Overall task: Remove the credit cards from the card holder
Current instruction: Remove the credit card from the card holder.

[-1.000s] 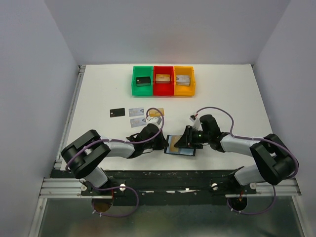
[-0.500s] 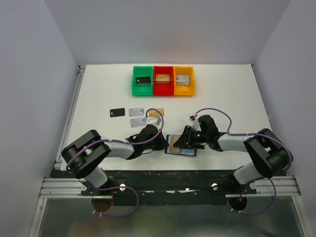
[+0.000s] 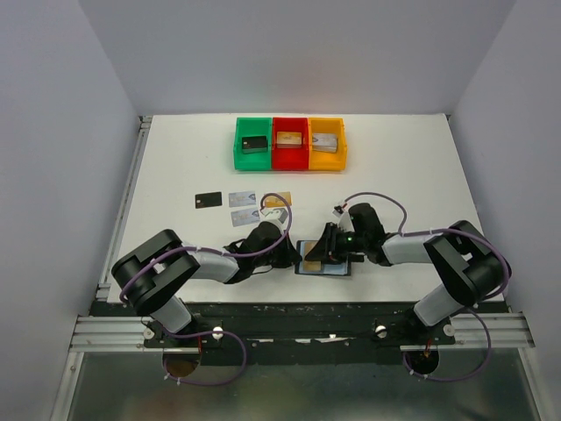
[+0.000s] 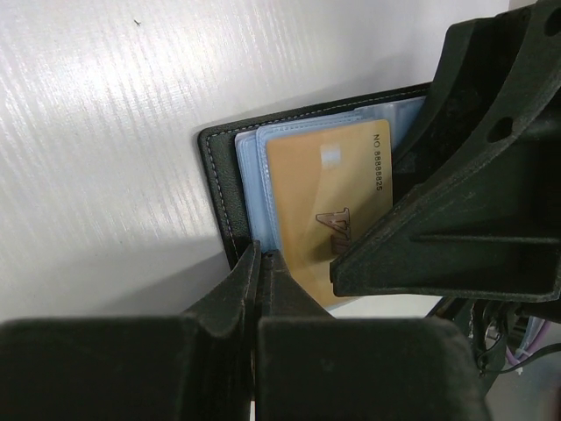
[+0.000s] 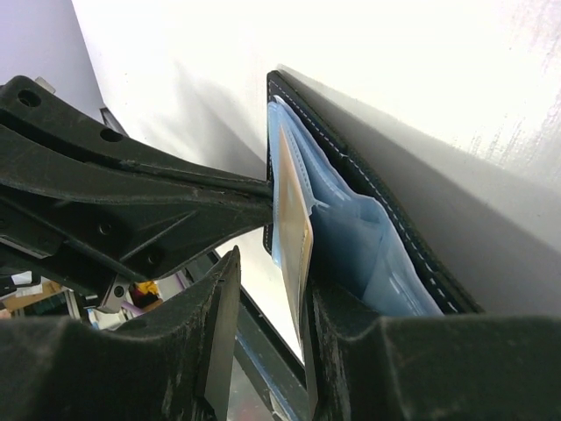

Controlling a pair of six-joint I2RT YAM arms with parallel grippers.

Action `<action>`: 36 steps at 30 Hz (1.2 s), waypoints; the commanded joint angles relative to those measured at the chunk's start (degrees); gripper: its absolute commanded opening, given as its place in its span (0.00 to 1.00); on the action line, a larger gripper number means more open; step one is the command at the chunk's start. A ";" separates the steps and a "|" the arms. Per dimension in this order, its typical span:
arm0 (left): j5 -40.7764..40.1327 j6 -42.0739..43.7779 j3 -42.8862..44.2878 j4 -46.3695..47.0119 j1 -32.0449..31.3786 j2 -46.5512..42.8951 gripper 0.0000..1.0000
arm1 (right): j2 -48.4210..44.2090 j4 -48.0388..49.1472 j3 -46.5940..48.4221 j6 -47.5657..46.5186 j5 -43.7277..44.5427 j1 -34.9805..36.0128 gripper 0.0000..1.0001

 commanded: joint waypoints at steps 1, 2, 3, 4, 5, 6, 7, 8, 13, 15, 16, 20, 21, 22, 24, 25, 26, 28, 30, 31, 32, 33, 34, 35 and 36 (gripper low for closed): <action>5.24 1.04 -1.67 -4.74 -1.84 2.36 0.00 | 0.82 2.80 1.19 0.41 -1.04 0.59 0.40; 5.16 1.04 -1.58 -4.91 -1.84 2.44 0.00 | 0.56 2.54 1.10 0.32 -0.95 0.50 0.40; 4.89 0.95 -1.58 -5.35 -1.75 2.44 0.00 | 0.12 2.10 1.10 0.15 -0.78 0.50 0.39; 4.46 0.87 -1.49 -5.96 -1.84 2.36 0.00 | -0.67 1.05 1.19 -0.20 -0.60 0.50 0.39; 3.93 0.69 -1.49 -6.93 -1.92 2.27 0.00 | -1.55 0.17 1.36 -0.64 -0.34 0.33 0.38; 3.49 0.25 -1.49 -7.63 -1.84 2.18 0.00 | -2.34 -0.88 1.54 -1.08 -0.08 0.50 0.38; 3.05 -0.10 -1.58 -8.25 -1.75 2.27 0.00 | -3.04 -2.02 1.63 -1.61 0.19 0.50 0.38; 2.70 -0.45 -1.67 -8.69 -1.66 2.44 0.00 | -3.83 -3.43 1.89 -2.14 0.62 0.42 0.38; 2.43 -1.94 -2.28 -9.48 -0.96 3.32 0.00 | -6.30 -7.30 1.98 -3.90 1.77 0.42 0.38; 2.26 -2.39 -2.55 -9.40 -0.61 3.32 0.00 | -6.91 -7.92 1.80 -4.25 2.03 0.42 0.37; 2.17 -2.56 -2.81 -9.31 -0.52 3.24 0.00 | -7.18 -8.27 1.72 -4.34 2.04 0.42 0.37; 1.73 -2.83 -3.34 -9.48 -0.52 2.80 0.00 | -7.97 -9.24 1.36 -4.86 2.47 0.42 0.37; 1.64 -2.91 -3.34 -9.57 -0.52 2.71 0.00 | -8.23 -9.50 1.45 -4.87 2.47 0.42 0.37; 1.47 -2.91 -3.51 -9.57 -0.43 2.71 0.00 | -8.41 -9.85 1.45 -5.04 2.56 0.42 0.37; 1.29 -3.09 -3.69 -9.66 -0.43 2.53 0.00 | -8.93 -10.82 1.54 -5.57 2.91 0.42 0.36; 1.11 -3.18 -3.78 -9.75 -0.43 2.53 0.00 | -9.20 -11.26 1.63 -5.57 3.09 0.42 0.36; 1.11 -3.18 -3.86 -9.83 -0.43 2.53 0.00 | -9.46 -11.61 1.63 -5.83 3.18 0.42 0.36; 0.85 -3.27 -3.95 -10.01 -0.43 2.44 0.00 | -9.99 -12.23 1.54 -6.01 3.35 0.42 0.36; 0.67 -3.35 -3.86 -10.10 -0.43 2.44 0.00 | -10.34 -12.67 1.45 -6.10 3.53 0.42 0.36; 0.76 -3.35 -3.86 -10.10 -0.43 2.36 0.00 | -10.43 -12.93 1.54 -6.18 3.62 0.42 0.36; 0.76 -3.44 -3.86 -10.10 -0.43 2.44 0.00 | -10.61 -13.02 1.54 -6.27 3.62 0.42 0.36; 0.76 -3.35 -3.78 -10.19 -0.43 2.44 0.00 | -10.78 -13.19 1.54 -6.36 3.70 0.42 0.36; 0.67 -3.35 -3.86 -10.19 -0.43 2.53 0.00 | -10.96 -13.28 1.54 -6.45 3.79 0.42 0.36; 0.67 -3.35 -3.78 -10.27 -0.43 2.44 0.00 | -11.13 -13.54 1.45 -6.53 3.88 0.42 0.36; 0.67 -3.35 -3.78 -10.27 -0.43 2.44 0.00 | -11.22 -13.81 1.54 -6.62 3.97 0.42 0.36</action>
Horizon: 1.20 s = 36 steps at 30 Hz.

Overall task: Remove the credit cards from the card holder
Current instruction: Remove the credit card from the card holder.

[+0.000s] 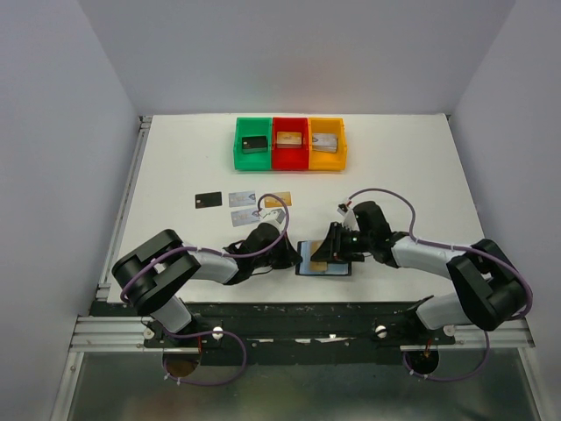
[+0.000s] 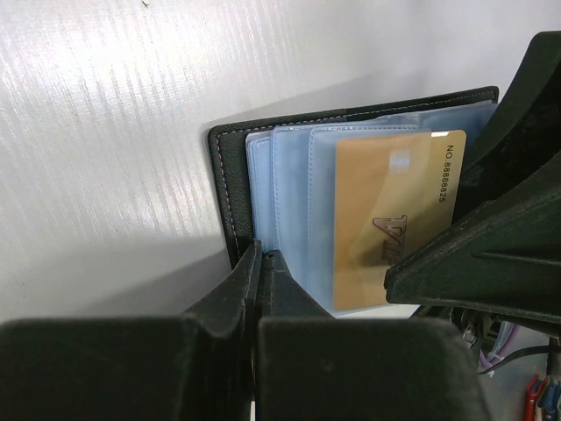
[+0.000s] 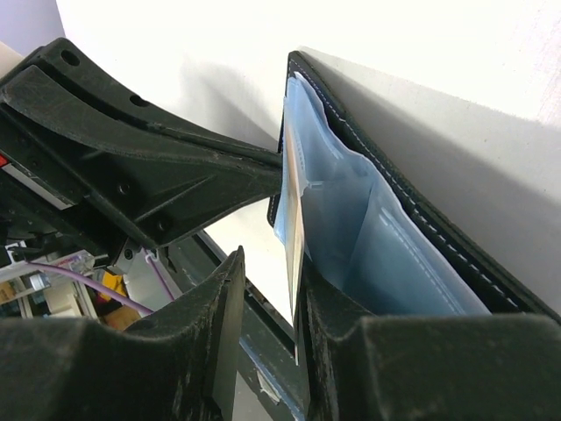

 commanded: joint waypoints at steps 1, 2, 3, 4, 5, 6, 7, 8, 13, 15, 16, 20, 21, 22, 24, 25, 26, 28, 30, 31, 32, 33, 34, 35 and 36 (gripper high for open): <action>0.21 0.86 -3.01 -10.73 -0.45 2.12 0.00 | -1.71 -2.12 0.75 -1.40 1.21 0.42 0.36; 0.21 0.86 -3.01 -10.82 -0.45 2.03 0.00 | -1.80 -2.29 0.84 -1.49 1.30 0.42 0.35; 0.13 0.86 -3.01 -10.91 -0.45 2.03 0.00 | -1.98 -2.56 0.84 -1.49 1.48 0.42 0.35; 0.13 0.95 -3.01 -10.91 -0.45 2.20 0.00 | -2.07 -2.82 0.67 -1.58 1.57 0.42 0.35; 0.04 0.95 -3.10 -11.00 -0.45 2.12 0.00 | -2.24 -3.00 0.75 -1.66 1.74 0.42 0.35; 0.04 0.95 -3.10 -11.08 -0.45 2.03 0.00 | -2.33 -3.17 0.75 -1.84 1.92 0.42 0.35; -0.05 0.95 -3.10 -11.00 -0.45 2.03 0.00 | -2.50 -3.43 0.75 -2.01 2.09 0.42 0.34; -0.14 0.95 -3.19 -11.08 -0.45 1.94 0.00 | -2.59 -3.79 0.66 -2.10 2.18 0.42 0.34; -0.14 0.78 -3.45 -11.08 -0.45 1.85 0.00 | -3.30 -4.84 0.66 -2.54 2.80 0.24 0.33; -0.23 0.78 -3.54 -11.08 -0.45 1.76 0.00 | -3.56 -5.11 0.58 -2.63 3.06 0.33 0.33; -0.40 0.78 -3.54 -11.17 -0.37 1.68 0.00 | -3.65 -5.11 0.66 -2.72 3.15 0.33 0.33; -0.40 0.78 -3.80 -11.17 -0.37 1.50 0.00 | -4.26 -5.63 0.49 -2.81 3.67 0.24 0.32; -0.49 0.78 -3.80 -11.17 -0.37 1.50 0.00 | -4.44 -5.81 0.31 -2.89 3.76 0.15 0.31; -0.49 0.78 -4.06 -11.17 -0.37 1.50 0.00 | -4.70 -5.98 0.23 -2.98 3.85 0.06 0.31; -0.58 0.69 -4.07 -11.08 -0.37 1.33 0.00 | -4.97 -6.25 0.31 -3.07 3.94 -0.11 0.31; -0.66 0.69 -4.15 -11.08 -0.37 1.33 0.00 | -5.14 -6.42 0.31 -3.24 4.03 -0.11 0.30; -0.67 0.69 -4.33 -11.08 -0.37 1.33 0.00 | -5.14 -6.60 0.31 -3.33 4.12 -0.11 0.30; -0.67 0.69 -4.42 -11.08 -0.37 1.24 0.00 | -5.32 -6.86 0.22 -3.51 4.29 -0.20 0.29; -0.67 0.60 -4.50 -11.00 -0.28 1.06 0.00 | -5.41 -7.48 0.49 -3.68 4.64 -0.20 0.27; -0.67 0.60 -4.51 -11.08 -0.28 1.06 0.00 | -5.41 -7.74 0.57 -3.69 4.82 -0.29 0.27; -0.75 0.60 -4.42 -11.08 -0.36 1.06 0.00 | -5.49 -7.92 0.49 -3.77 4.91 -0.29 0.26; -0.75 0.69 -4.51 -11.17 -0.28 1.06 0.00 | -5.58 -8.01 0.40 -3.77 4.91 -0.29 0.26; -0.84 0.69 -4.51 -11.26 -0.28 0.97 0.00 | -5.76 -8.27 0.49 -3.86 5.08 -0.37 0.25; -0.93 0.69 -4.68 -11.35 -0.28 0.89 0.00 | -5.85 -8.44 0.40 -4.04 5.17 -0.38 0.25; -1.02 0.69 -4.77 -11.35 -0.28 0.71 0.00 | -6.02 -8.53 0.49 -4.12 5.34 -0.46 0.25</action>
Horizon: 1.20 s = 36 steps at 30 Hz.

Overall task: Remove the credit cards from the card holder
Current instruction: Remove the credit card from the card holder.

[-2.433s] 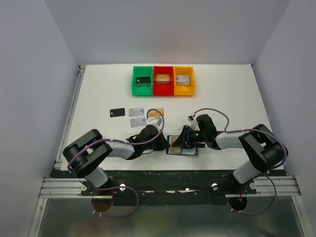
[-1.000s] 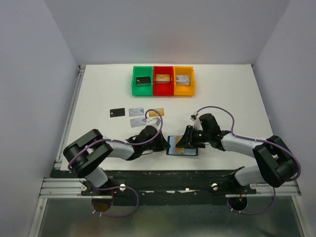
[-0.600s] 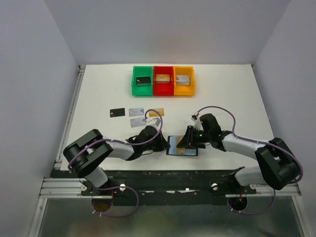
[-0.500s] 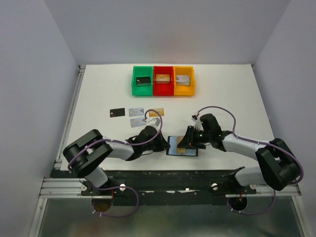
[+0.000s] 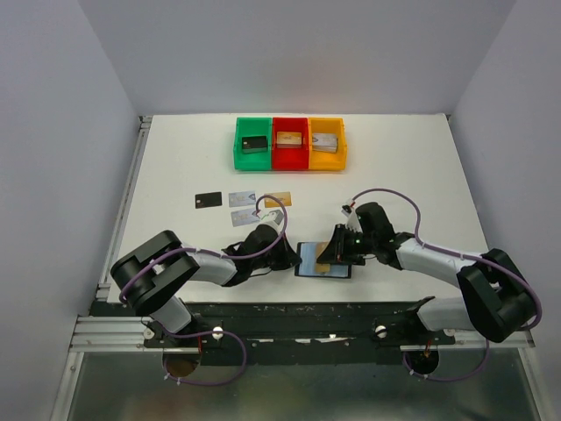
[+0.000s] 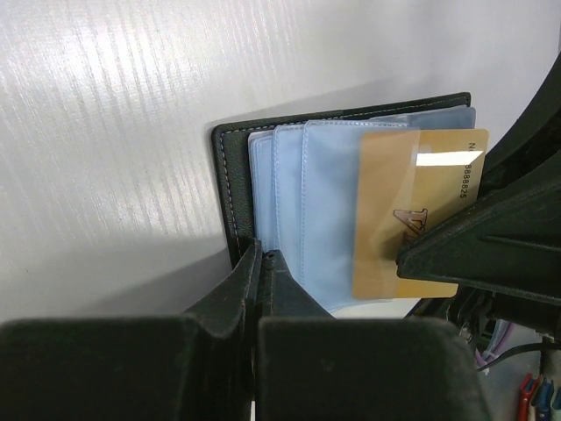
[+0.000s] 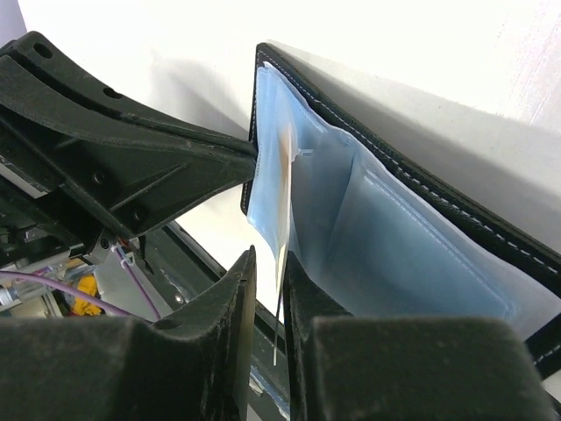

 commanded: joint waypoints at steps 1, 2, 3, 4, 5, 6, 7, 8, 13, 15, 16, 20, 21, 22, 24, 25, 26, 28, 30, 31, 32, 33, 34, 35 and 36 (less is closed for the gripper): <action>-0.93 1.52 -3.70 -12.33 -0.34 1.17 0.00 | -1.72 -1.61 0.40 -1.33 1.61 -0.53 0.24; -1.02 1.52 -3.70 -12.42 -0.26 0.99 0.00 | -1.80 -1.61 0.49 -1.24 1.78 -0.53 0.24; -1.02 1.61 -3.79 -12.59 -0.17 0.91 0.00 | -1.98 -1.61 0.31 -1.33 1.78 -0.62 0.24; -1.02 1.61 -3.79 -12.60 -0.17 0.82 0.00 | -2.15 -1.61 0.31 -1.33 1.78 -0.62 0.24; -1.11 1.69 -3.79 -12.68 -0.17 0.82 0.00 | -2.24 -1.52 0.31 -1.41 1.78 -0.79 0.23; -1.11 1.61 -3.79 -12.68 -0.17 0.82 0.00 | -2.42 -3.17 0.31 -1.42 1.87 -0.71 0.23; -1.11 1.61 -3.79 -12.68 -0.17 0.82 0.00 | -2.42 -3.27 0.23 -1.50 1.87 -0.79 0.22; -1.19 1.61 -3.88 -12.68 -0.17 0.82 0.00 | -2.51 -3.45 0.14 -1.50 1.87 -0.88 0.22; -1.19 1.87 -3.79 -12.86 -0.08 0.64 0.00 | -2.68 -3.89 0.14 -1.77 2.05 -1.14 0.18; -1.28 1.87 -3.88 -12.95 0.01 0.55 0.00 | -2.95 -4.33 0.14 -1.85 2.22 -1.41 0.15; -1.28 1.96 -3.88 -12.95 -0.08 0.55 0.00 | -3.03 -4.77 0.14 -2.03 2.40 -1.41 0.13; -1.37 2.13 -3.79 -13.21 0.01 0.29 0.00 | -3.47 -6.44 0.22 -2.38 3.19 -1.85 0.05; -1.46 2.13 -3.79 -13.30 0.01 0.20 0.00 | -3.56 -7.14 0.40 -2.47 3.45 -1.93 0.03; -1.37 2.22 -3.88 -13.30 0.01 0.20 0.00 | -3.82 -7.75 0.49 -2.73 3.80 -1.94 0.01; -1.37 2.22 -3.79 -13.30 0.01 0.29 0.00 | -4.18 -9.33 0.75 -3.17 4.68 -2.20 0.00; -1.28 2.22 -3.79 -13.30 0.01 0.12 0.00 | -4.44 -10.21 1.10 -3.26 5.12 -2.20 0.00; -1.37 2.22 -3.88 -13.21 0.01 -0.06 0.00 | -4.62 -11.18 1.19 -3.52 5.47 -2.29 0.00; -1.46 2.31 -3.96 -13.12 0.01 -0.15 0.00 | -5.05 -13.11 1.63 -4.14 6.53 -2.37 0.00; -1.46 2.31 -4.05 -13.04 0.01 -0.24 0.00 | -6.02 -15.13 1.98 -4.40 7.58 -2.46 0.00; -1.46 2.31 -4.05 -12.86 -0.08 -0.32 0.00 | -6.63 -16.27 2.24 -4.49 8.28 -2.46 0.00; -1.46 2.40 -4.23 -12.69 0.01 -0.41 0.00 | -7.51 -17.68 2.59 -4.67 8.98 -2.46 0.00; -1.37 2.57 -4.14 -12.42 0.01 -0.50 0.00 | -8.39 -19.00 3.03 -4.75 9.86 -2.46 0.01; -1.37 2.84 -4.05 -12.25 0.01 -0.85 0.00 | -9.44 -20.66 3.73 -5.02 10.74 -2.46 0.00; -1.46 2.92 -3.96 -12.24 0.01 -1.46 0.00 | -10.58 -22.24 4.70 -5.54 11.88 -2.46 0.00; -1.46 3.53 -3.79 -12.24 0.01 -2.08 0.00 | -11.55 -24.17 5.49 -6.07 12.76 -2.46 0.00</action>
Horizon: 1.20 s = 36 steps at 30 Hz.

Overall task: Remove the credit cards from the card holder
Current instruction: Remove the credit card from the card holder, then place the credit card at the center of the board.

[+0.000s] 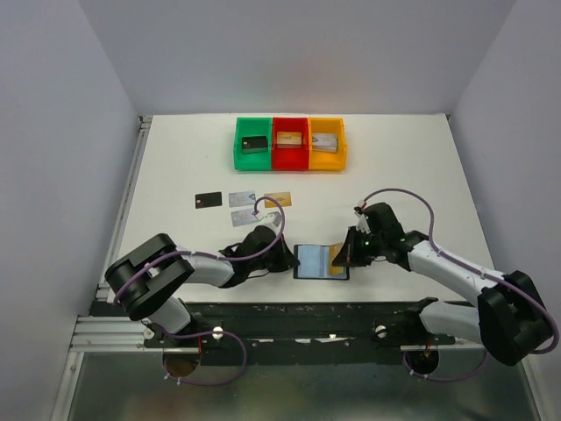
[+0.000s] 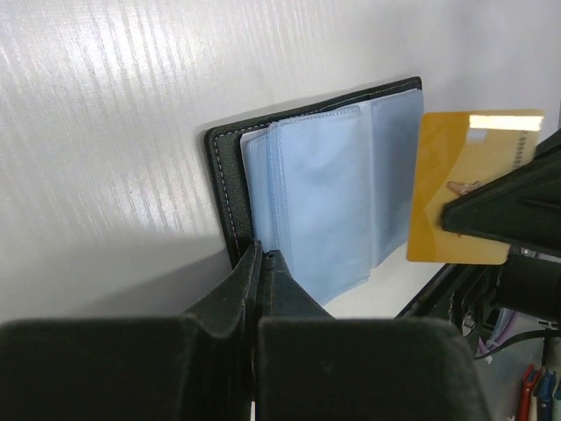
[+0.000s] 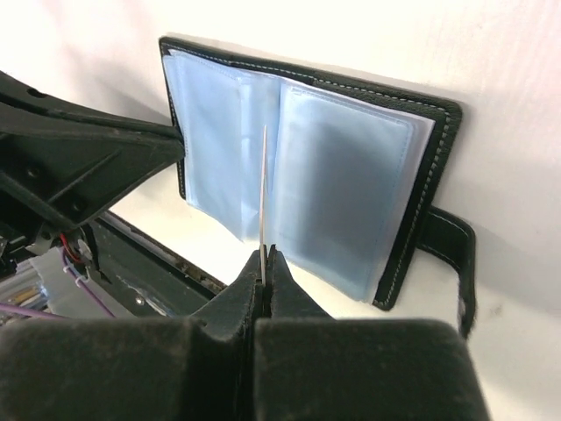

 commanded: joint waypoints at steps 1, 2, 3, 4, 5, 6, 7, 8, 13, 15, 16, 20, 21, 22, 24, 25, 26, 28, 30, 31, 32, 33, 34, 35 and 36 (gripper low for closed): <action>-0.96 4.61 -2.26 -10.63 -0.01 -0.99 0.02 | -5.28 -10.41 5.40 -3.10 6.54 -0.45 0.00; -0.17 5.92 -1.65 -10.10 -0.01 -1.69 0.11 | -6.16 -11.91 6.37 -3.54 7.42 -0.45 0.00; 0.27 7.33 -0.68 -9.75 -0.10 -2.66 0.21 | -7.30 -14.28 7.69 -4.50 8.12 -0.54 0.00; 0.54 8.30 0.02 -9.57 -0.01 -3.71 0.35 | -8.19 -15.96 9.35 -5.38 8.74 -0.54 0.00; 1.06 9.01 0.90 -9.57 -0.01 -5.11 0.44 | -8.98 -17.71 10.50 -6.00 9.18 -0.54 0.00; 1.16 9.45 1.95 -10.88 -0.01 -6.69 0.51 | -9.94 -19.04 11.82 -6.53 9.71 -0.45 0.00; 0.98 9.80 3.44 -12.46 -0.01 -8.19 0.56 | -10.82 -20.44 12.88 -6.97 10.23 -0.45 0.00; 0.98 10.15 4.59 -14.21 -0.01 -10.03 0.59 | -11.79 -21.41 14.02 -7.32 10.59 -0.45 0.00; 0.11 10.77 9.51 -22.47 0.07 -22.33 0.74 | -16.45 -19.86 15.97 -12.85 2.19 -0.45 0.00; -0.42 12.35 10.22 -25.81 0.07 -28.21 0.78 | -19.17 -15.29 14.22 -16.62 -9.82 -0.37 0.00; 0.18 13.48 10.05 -26.35 0.16 -30.68 0.79 | -20.14 -13.44 13.51 -17.77 -14.67 -0.45 0.00; 9.04 17.97 8.03 -25.22 2.35 -41.40 0.78 | -22.17 -12.54 12.71 -21.64 -29.29 0.86 0.00; 13.42 18.85 7.42 -24.08 3.06 -43.69 0.78 | -22.52 -13.50 13.15 -22.52 -31.31 1.30 0.00; 17.46 19.29 7.06 -22.94 3.93 -45.36 0.78 | -22.87 -14.38 13.67 -23.75 -32.73 1.91 0.00; 24.59 20.43 7.23 -21.53 5.17 -47.40 0.77 | -23.05 -15.18 14.99 -24.37 -35.10 3.23 0.00; 26.97 20.96 7.50 -21.52 5.43 -47.84 0.77 | -22.61 -16.31 15.78 -25.07 -35.90 3.67 0.00; 29.26 21.31 8.02 -21.52 5.52 -47.84 0.77 | -22.26 -16.93 16.66 -25.51 -36.34 4.55 0.00; 33.13 21.58 9.08 -21.09 5.52 -46.71 0.76 | -20.95 -19.04 18.76 -26.83 -36.00 6.22 0.00; 36.82 21.76 10.66 -21.70 5.44 -43.64 0.74 | -19.80 -20.19 20.44 -27.71 -35.12 8.33 0.00; 38.41 21.76 11.36 -21.79 5.52 -42.23 0.72 | -19.10 -20.45 20.97 -27.97 -34.85 9.47 0.00; 39.55 21.58 11.72 -21.61 5.52 -41.08 0.71 | -18.57 -20.72 21.58 -28.15 -34.33 10.44 0.00; 40.78 21.41 11.98 -21.09 5.35 -40.12 0.70 | -17.87 -21.15 22.28 -28.33 -33.80 11.40 0.00; 41.32 20.88 11.90 -20.39 5.35 -39.50 0.69 | -17.25 -21.68 22.73 -28.59 -33.36 12.02 0.00; 41.67 20.62 11.81 -19.69 5.35 -39.14 0.68 | -16.73 -21.95 23.17 -28.68 -33.18 12.55 0.00; 41.85 20.35 11.81 -18.98 5.35 -39.23 0.68 | -16.20 -22.12 23.43 -28.77 -32.92 12.99 0.00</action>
